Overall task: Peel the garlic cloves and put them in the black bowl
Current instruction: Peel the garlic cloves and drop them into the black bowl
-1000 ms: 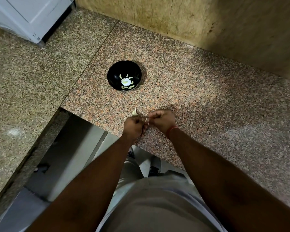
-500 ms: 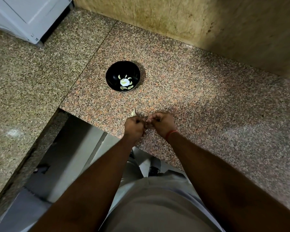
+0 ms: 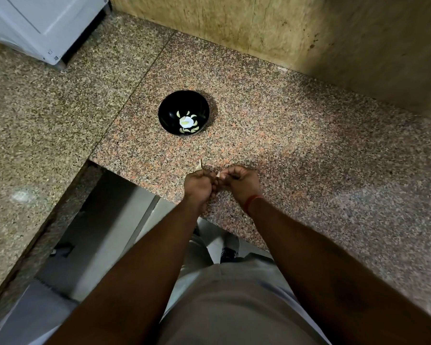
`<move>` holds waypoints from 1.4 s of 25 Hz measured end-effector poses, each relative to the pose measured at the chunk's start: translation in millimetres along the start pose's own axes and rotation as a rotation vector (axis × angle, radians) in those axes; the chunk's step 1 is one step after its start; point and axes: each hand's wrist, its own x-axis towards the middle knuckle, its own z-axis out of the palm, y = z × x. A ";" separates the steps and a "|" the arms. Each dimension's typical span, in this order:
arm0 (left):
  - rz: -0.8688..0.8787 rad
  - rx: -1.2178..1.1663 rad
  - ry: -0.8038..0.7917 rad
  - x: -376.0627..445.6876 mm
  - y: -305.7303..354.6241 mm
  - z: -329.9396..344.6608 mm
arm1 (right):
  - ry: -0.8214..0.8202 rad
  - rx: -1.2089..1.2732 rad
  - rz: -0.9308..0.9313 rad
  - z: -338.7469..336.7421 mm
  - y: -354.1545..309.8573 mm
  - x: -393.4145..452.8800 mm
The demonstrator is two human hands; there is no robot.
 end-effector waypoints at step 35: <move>0.309 0.312 -0.055 -12.5 -0.4 -11.2 | -0.084 -0.129 -0.053 -10.4 -10.0 -0.8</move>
